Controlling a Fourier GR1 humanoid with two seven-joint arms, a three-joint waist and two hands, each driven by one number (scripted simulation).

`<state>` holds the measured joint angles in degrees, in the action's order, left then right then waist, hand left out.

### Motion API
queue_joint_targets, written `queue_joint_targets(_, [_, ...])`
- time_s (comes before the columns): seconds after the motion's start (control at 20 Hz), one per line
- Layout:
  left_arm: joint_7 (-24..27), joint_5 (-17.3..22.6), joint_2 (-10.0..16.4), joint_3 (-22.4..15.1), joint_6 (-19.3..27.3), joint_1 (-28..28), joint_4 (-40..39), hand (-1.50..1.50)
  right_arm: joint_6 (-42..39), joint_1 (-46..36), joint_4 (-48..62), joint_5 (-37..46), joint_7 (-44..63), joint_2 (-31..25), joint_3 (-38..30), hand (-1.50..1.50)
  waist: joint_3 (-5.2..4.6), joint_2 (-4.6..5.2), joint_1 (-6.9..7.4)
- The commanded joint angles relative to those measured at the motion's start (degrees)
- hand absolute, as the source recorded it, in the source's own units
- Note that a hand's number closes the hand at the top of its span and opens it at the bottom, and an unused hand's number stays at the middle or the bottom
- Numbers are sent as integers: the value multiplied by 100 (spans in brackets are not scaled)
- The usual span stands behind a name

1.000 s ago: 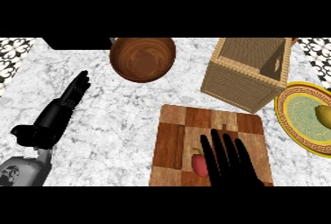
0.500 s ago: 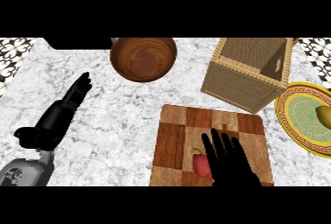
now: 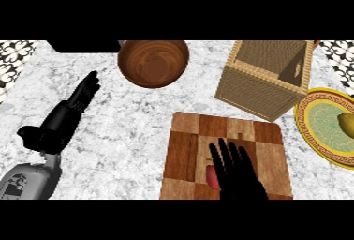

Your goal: Pick the bell pepper from the cutting board and place it in the basket

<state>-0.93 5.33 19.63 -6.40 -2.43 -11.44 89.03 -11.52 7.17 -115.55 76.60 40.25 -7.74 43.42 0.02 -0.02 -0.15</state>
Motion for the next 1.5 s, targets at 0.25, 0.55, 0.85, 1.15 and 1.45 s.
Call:
queue_joint_targets(0.25, [-233, -334, -245, 197, -170, 93, 284, 0, -314, -126, -222, -156, -109, 174, 8, -150, -2, -2, 5])
queue_joint_targets(0.55, [-69, -307, -331, 378, -428, 225, 265, 0, -114, -218, 408, 124, -3, 243, -126, -150, -2, -2, 16])
queue_joint_targets(0.85, [-95, -458, -426, 392, -500, 601, 691, 0, 217, -238, 1140, 266, -16, 438, -12, -150, -1, -4, 34])
queue_joint_targets(1.15, [371, -646, -525, 671, -634, 57, -356, 0, 207, -580, 1571, 170, -192, 569, -417, -150, -2, 6, 6])
queue_joint_targets(1.45, [-388, -542, -639, 587, -688, 400, 807, 0, 393, -473, 1849, 181, -224, 488, -611, -150, 0, -5, 34])
